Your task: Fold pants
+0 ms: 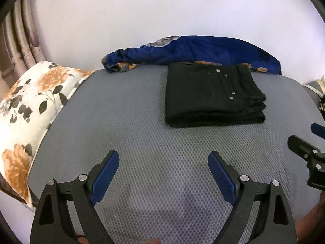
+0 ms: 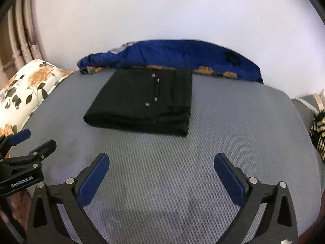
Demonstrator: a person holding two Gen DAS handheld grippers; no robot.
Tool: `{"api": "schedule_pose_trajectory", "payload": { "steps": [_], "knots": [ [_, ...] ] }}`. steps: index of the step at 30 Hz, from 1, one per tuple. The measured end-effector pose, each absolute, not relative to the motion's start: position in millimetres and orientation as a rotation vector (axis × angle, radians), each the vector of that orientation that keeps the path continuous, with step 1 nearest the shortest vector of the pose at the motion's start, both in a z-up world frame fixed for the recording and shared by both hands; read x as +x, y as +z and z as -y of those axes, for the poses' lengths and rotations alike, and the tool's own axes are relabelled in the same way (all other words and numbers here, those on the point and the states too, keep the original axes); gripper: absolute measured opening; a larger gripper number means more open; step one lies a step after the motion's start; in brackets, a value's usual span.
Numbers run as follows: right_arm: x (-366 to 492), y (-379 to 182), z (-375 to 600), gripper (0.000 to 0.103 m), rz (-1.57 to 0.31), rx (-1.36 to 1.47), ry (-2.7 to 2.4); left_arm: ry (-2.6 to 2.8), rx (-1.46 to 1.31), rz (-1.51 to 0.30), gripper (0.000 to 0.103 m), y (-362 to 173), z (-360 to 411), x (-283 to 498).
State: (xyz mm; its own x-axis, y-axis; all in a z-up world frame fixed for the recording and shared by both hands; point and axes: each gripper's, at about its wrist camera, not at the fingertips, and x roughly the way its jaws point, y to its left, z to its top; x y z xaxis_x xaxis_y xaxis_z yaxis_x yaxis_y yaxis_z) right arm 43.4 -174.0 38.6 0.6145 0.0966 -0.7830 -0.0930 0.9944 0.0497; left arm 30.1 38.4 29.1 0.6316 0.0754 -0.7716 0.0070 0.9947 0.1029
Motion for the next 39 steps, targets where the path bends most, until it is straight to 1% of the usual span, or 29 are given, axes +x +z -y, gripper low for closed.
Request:
{"api": "schedule_pose_trajectory", "payload": {
  "steps": [6,10,21,39],
  "knots": [
    [35.8,27.9,173.5,0.102,-0.926,0.018,0.119,0.028,0.105,-0.917,0.089,16.3,-35.4,21.4],
    [34.3,26.4,169.4,0.102,-0.923,0.004,0.125,0.038,0.128,-0.899,0.089,12.7,-33.2,15.8],
    [28.3,29.0,161.9,0.102,-0.854,-0.017,0.131,0.033,0.115,-0.906,0.089,3.3,-41.2,15.9],
    [24.4,19.5,164.4,0.102,-0.858,-0.002,0.139,0.037,0.126,-0.897,0.089,0.2,-42.2,14.4]
  ]
}}
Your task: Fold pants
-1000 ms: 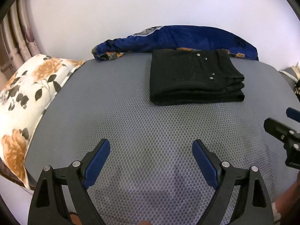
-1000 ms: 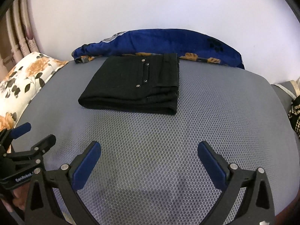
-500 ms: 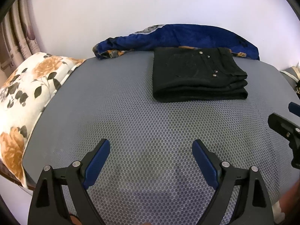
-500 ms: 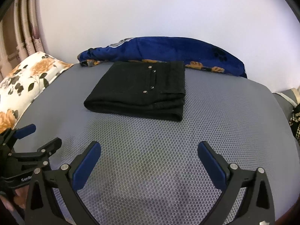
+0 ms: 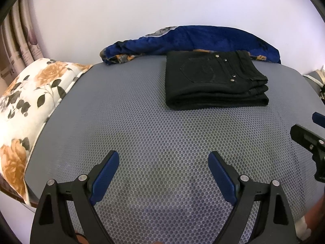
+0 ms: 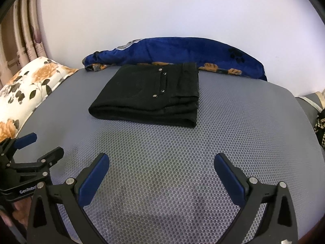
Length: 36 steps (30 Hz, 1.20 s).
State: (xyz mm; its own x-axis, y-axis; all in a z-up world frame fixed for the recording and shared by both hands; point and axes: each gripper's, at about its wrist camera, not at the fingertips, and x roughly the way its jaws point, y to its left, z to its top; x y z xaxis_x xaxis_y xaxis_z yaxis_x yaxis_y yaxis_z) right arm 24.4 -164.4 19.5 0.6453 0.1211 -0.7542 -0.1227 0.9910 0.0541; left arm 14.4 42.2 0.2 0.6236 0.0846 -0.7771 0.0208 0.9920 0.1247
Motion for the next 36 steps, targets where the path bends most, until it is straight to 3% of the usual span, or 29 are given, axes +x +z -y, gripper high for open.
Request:
{"api": "schedule_pose_trajectory", "payload": {
  "steps": [36],
  "knots": [
    [22.3,7.2,156.9,0.102,-0.905,-0.018,0.143,0.059,0.162,-0.900,0.089,-6.5,-39.8,15.7]
  ]
}}
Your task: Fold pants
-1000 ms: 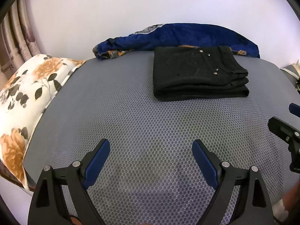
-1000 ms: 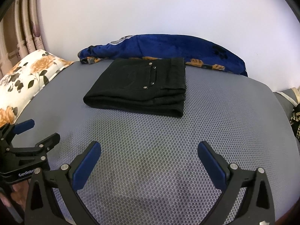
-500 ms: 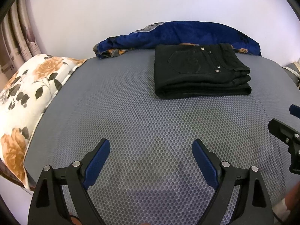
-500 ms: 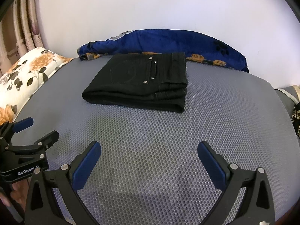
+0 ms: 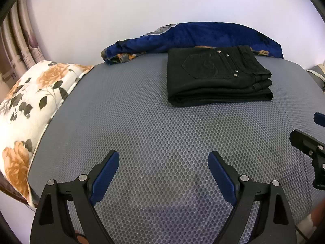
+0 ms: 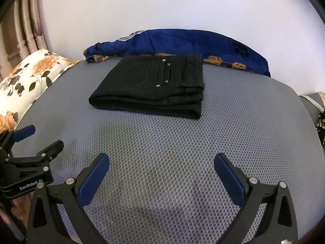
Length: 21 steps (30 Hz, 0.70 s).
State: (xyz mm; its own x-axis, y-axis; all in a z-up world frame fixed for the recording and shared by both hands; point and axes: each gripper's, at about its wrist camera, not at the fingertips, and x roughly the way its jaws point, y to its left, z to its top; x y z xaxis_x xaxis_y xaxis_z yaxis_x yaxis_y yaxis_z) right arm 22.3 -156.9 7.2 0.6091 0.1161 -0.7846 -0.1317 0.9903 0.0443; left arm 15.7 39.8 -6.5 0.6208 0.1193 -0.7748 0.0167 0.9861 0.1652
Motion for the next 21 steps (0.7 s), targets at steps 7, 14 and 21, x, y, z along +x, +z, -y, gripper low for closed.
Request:
{"api": "schedule_pose_trajectory", "payload": {
  "steps": [7,14,21],
  "knots": [
    [22.4,5.6,156.0,0.102,-0.911,-0.021,0.142,0.051,0.168,-0.904,0.089,-8.2,-39.9,15.9],
    [22.6,4.4,155.6,0.102,-0.916,-0.021,0.143,0.044,0.161,-0.915,0.089,-9.8,-40.9,17.8],
    [22.9,3.4,155.8,0.102,-0.918,-0.020,0.141,0.031,0.158,-0.925,0.089,-11.4,-40.5,20.1]
  ]
}}
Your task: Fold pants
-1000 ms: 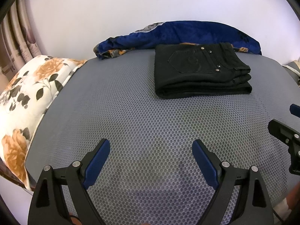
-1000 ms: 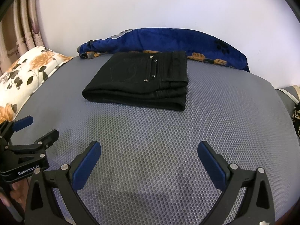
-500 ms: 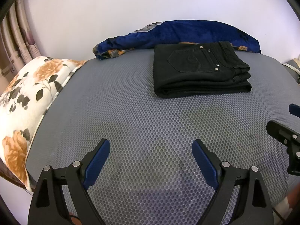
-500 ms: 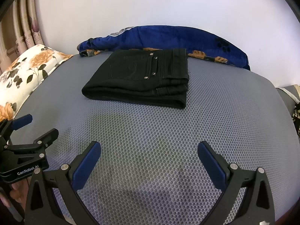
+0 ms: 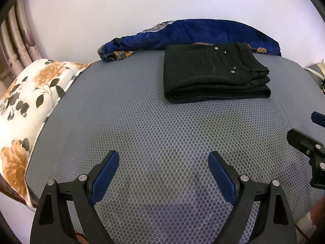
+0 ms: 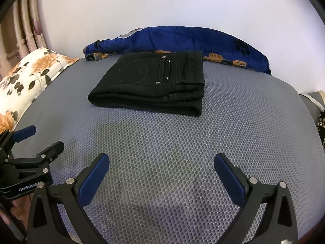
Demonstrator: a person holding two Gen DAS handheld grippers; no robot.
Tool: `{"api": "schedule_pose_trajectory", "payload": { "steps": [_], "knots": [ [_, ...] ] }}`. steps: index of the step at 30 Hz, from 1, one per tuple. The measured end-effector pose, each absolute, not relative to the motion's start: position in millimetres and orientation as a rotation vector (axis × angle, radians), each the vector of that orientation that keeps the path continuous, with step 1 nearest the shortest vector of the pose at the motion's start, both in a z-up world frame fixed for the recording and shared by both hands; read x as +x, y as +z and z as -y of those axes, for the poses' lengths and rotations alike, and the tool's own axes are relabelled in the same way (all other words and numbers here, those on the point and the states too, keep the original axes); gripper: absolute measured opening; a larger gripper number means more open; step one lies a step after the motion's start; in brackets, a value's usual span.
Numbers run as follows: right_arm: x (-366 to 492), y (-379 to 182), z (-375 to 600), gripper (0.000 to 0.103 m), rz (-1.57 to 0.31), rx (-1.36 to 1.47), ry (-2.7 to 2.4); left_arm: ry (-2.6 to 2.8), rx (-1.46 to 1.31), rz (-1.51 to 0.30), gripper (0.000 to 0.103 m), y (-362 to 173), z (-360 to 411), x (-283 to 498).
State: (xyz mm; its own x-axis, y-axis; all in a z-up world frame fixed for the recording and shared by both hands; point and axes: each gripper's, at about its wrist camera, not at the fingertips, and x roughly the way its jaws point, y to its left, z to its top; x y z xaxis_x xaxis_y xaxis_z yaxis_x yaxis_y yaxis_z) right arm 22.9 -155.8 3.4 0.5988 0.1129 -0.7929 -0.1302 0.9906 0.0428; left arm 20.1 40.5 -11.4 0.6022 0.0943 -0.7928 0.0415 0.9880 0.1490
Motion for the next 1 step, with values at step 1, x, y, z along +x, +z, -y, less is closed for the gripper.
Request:
{"api": "schedule_pose_trajectory", "payload": {
  "steps": [1],
  "knots": [
    [22.9,3.5,155.9,0.102,-0.918,-0.020,0.142,0.030,0.157,-0.929,0.089,-12.0,-40.6,20.8]
  ]
}}
